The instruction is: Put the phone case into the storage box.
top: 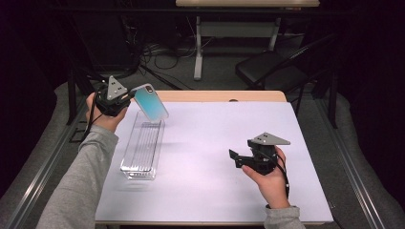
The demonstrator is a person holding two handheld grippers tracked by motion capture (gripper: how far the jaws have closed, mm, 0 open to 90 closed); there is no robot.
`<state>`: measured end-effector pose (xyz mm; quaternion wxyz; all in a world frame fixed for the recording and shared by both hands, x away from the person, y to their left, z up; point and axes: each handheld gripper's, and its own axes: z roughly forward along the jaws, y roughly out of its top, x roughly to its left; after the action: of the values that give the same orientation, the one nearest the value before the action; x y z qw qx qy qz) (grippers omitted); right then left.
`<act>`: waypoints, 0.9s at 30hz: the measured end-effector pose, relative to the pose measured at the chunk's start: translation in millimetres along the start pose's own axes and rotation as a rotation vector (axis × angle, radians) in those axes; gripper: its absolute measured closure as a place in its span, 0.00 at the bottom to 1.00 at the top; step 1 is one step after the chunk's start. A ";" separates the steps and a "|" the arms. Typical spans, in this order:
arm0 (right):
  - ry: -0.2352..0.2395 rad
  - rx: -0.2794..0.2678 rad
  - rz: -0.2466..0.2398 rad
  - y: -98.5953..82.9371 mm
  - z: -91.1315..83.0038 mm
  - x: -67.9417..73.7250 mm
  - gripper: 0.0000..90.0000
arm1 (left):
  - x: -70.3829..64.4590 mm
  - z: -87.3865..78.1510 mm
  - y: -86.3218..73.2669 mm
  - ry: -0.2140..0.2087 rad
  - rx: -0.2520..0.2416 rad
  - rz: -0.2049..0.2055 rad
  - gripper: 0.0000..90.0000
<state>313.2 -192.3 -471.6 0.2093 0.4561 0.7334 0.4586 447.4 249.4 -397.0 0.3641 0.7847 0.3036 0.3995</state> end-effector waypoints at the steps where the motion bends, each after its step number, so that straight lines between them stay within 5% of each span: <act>1: 0.000 0.001 -0.001 -0.2 0.4 0.1 0.24 | 0.6 1.1 -0.5 0.001 0.000 -0.002 0.89; 27: -0.006 0.007 -0.008 -3.2 4.9 0.9 0.24 | 23.3 15.4 -10.3 0.053 -0.009 0.084 0.89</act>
<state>314.8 -189.7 -476.7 0.2117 0.4555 0.7361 0.4537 470.1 267.8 -402.4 0.3422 0.7842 0.2781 0.4366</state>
